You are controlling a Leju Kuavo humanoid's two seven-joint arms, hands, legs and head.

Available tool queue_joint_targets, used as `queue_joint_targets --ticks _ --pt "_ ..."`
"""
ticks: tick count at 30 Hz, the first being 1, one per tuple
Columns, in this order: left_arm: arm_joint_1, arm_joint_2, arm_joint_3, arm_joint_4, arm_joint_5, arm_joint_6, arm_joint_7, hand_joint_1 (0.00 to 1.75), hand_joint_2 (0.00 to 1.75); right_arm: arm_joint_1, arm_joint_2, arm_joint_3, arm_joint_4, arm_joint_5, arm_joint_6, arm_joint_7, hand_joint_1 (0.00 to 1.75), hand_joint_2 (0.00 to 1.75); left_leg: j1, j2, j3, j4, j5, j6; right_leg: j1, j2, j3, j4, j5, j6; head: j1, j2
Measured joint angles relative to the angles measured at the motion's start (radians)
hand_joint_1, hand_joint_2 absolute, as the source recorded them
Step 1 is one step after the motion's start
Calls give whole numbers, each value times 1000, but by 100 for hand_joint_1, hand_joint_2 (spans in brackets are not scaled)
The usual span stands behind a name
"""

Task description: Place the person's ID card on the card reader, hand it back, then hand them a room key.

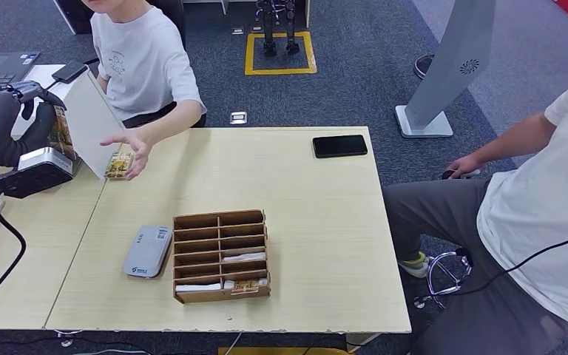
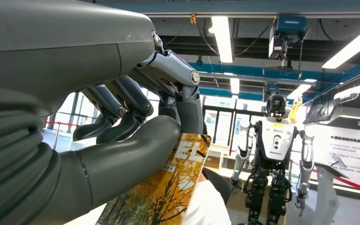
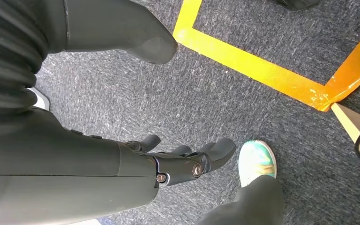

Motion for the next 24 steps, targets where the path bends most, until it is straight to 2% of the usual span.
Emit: queue_joint_targets --ticks 10,13,18,21,24 --pt "15 2 18 -10 19 12 3 175 175 0 0 -2 0 9 -2 -1 0 175 0 0 0 0 0 0 0 0 0 0 0 0 0 0" --pt "8 0 22 -7 -26 21 31 175 175 0 0 -3 0 18 0 1 0 175 0 0 0 0 0 0 0 0 -1 0 0 0 0 0" --pt "-80 -35 20 84 -173 65 123 175 175 -9 4 -3 -6 35 3 6 0 175 0 0 0 0 1 0 0 0 -1 0 1 0 0 0" --pt "-124 -53 19 152 -182 90 133 175 175 -13 7 -4 -8 40 2 8 0 175 0 1 0 0 1 -1 0 1 -1 0 1 -1 0 0" --pt "-134 -61 19 189 -173 100 129 175 175 -11 7 -6 -8 43 2 12 0 175 0 1 0 0 1 -1 0 2 -2 0 1 -1 1 0"
